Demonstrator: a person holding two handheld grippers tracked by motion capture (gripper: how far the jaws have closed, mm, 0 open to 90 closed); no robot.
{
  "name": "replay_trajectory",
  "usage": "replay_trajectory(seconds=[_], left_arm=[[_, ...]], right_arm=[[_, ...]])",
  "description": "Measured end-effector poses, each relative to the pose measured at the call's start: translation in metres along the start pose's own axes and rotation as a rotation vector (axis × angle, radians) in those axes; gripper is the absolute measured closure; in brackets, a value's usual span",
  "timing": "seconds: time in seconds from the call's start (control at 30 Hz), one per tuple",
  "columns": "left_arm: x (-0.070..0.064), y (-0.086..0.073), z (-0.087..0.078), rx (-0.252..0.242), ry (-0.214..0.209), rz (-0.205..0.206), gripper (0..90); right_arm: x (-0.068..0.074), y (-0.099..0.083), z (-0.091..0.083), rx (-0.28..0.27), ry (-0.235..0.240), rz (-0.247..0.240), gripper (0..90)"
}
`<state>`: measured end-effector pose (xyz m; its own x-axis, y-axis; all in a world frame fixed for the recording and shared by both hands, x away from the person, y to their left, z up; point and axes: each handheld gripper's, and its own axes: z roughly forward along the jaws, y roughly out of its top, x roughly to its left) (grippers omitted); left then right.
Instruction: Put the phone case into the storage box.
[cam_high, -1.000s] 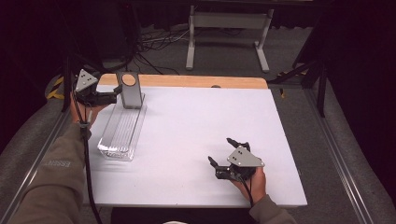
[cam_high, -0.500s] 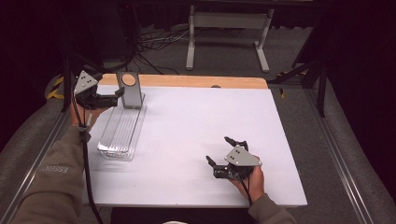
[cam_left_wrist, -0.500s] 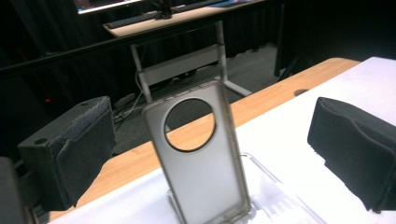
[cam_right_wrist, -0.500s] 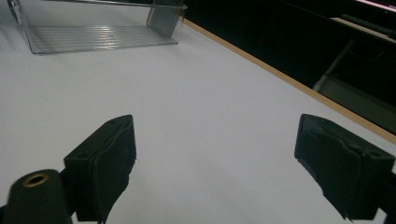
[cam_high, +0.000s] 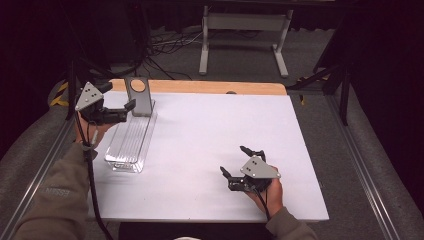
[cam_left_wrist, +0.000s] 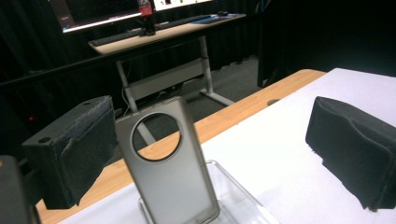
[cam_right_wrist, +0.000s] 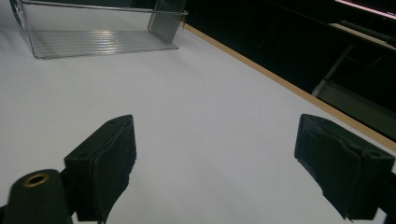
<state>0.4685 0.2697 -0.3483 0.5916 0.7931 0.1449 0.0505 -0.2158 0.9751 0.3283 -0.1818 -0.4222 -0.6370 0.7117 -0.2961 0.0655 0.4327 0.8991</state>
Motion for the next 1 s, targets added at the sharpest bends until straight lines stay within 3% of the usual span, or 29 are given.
replay_trajectory(seconds=[1.0], left_arm=[[-0.04,0.006,-0.034,-0.099,-0.151,0.019,3.3]], right_arm=[[-0.002,0.003,-0.006,-0.019,-0.008,-0.001,14.1]])
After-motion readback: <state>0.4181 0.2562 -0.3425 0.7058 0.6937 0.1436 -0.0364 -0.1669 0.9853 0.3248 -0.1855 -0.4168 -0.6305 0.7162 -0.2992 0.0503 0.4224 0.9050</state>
